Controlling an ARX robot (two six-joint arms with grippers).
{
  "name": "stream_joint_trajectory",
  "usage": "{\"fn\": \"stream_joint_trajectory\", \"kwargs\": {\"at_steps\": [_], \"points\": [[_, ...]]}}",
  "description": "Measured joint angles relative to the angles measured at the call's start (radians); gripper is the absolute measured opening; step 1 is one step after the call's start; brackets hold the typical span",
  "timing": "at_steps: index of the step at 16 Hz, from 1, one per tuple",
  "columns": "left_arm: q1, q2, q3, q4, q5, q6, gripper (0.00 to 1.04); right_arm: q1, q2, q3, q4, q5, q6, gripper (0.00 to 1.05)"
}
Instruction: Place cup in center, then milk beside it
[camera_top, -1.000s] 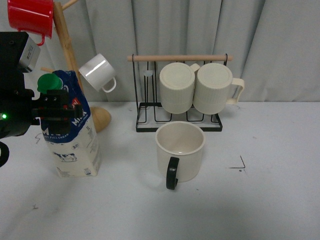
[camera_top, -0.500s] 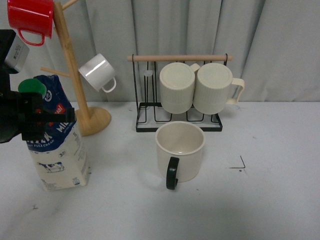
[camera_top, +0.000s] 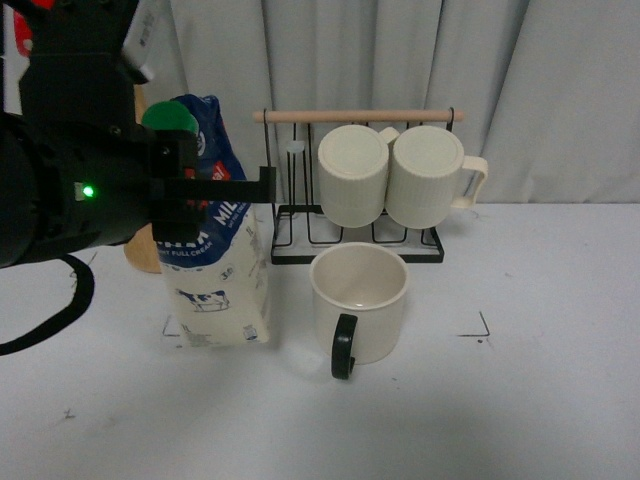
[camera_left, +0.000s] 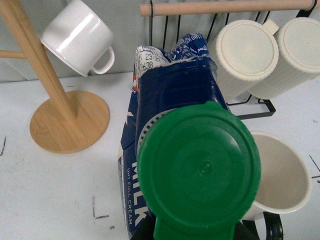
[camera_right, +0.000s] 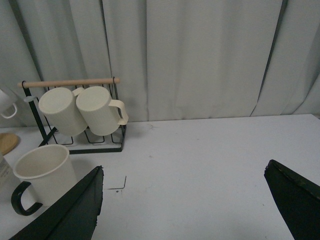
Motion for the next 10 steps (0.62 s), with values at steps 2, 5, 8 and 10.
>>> {"fn": "stream_joint_trajectory", "kwargs": {"at_steps": [2,5,8,10], "points": [[-0.026,0.055,0.027,0.013,-0.017,-0.002,0.05,0.000,0.000,0.000,0.000,0.000,0.000,0.98],[-0.039,0.119,0.051,0.041,-0.037,0.003,0.05,0.000,0.000,0.000,0.000,0.000,0.000,0.98],[-0.049,0.177,0.071,0.051,-0.056,0.004,0.05,0.000,0.000,0.000,0.000,0.000,0.000,0.98],[-0.057,0.206,0.080,0.073,-0.065,0.010,0.05,0.000,0.000,0.000,0.000,0.000,0.000,0.98]]}}
